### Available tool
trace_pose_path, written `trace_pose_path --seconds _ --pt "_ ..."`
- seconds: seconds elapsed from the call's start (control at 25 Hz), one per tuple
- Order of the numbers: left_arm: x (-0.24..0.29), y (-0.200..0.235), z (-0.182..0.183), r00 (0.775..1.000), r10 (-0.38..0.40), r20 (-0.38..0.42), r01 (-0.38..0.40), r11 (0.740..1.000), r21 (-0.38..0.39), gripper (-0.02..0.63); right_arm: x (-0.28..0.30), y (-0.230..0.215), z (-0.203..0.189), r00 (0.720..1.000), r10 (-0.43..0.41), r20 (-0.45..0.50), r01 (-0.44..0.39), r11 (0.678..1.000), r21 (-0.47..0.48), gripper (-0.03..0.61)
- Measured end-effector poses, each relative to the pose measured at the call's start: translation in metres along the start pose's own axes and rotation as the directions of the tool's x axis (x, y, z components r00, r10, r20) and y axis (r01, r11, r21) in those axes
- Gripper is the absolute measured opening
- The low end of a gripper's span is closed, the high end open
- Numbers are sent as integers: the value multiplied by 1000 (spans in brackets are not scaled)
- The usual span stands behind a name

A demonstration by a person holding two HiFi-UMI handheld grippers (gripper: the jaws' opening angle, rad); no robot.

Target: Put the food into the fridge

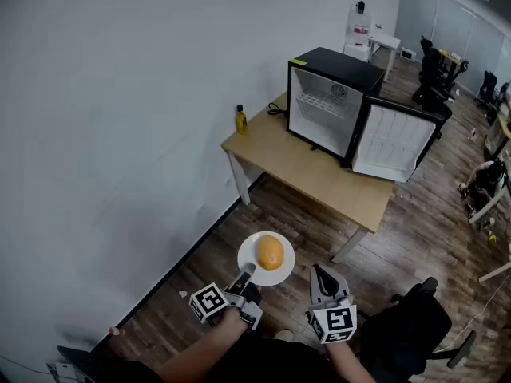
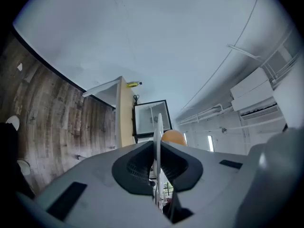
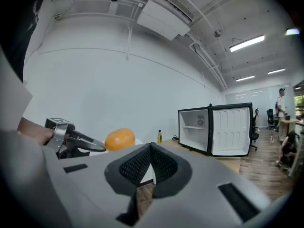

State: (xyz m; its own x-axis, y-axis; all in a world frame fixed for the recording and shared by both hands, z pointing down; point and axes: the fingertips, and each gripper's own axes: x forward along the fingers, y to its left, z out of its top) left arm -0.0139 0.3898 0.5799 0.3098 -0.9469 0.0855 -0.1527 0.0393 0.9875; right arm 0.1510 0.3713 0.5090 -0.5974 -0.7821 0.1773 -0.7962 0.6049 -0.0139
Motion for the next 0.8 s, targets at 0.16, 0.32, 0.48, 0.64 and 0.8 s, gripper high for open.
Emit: trace_pose_path --seconds 0.16,0.32,0.48,0.64,0.8 --pt "2 -2 4 1000 -8 15 8 1000 -5 29 1 -4 -2 1000 -5 -3 5 1000 17 60" --pt "5 -1 8 1000 -8 14 9 1000 -19 29 6 -7 2 999 -27 18 27 999 27 60" --pt "18 -2 19 999 -37 1 37 999 -36 29 23 -15 4 998 -54 18 53 998 32 60" --pt "31 9 35 999 -12 -37 11 999 -33 29 44 -17 2 997 -79 0 79 995 53 60" --pt "57 10 56 996 -59 -73 54 997 -62 29 71 -29 1 991 -133 -29 135 989 64 60"
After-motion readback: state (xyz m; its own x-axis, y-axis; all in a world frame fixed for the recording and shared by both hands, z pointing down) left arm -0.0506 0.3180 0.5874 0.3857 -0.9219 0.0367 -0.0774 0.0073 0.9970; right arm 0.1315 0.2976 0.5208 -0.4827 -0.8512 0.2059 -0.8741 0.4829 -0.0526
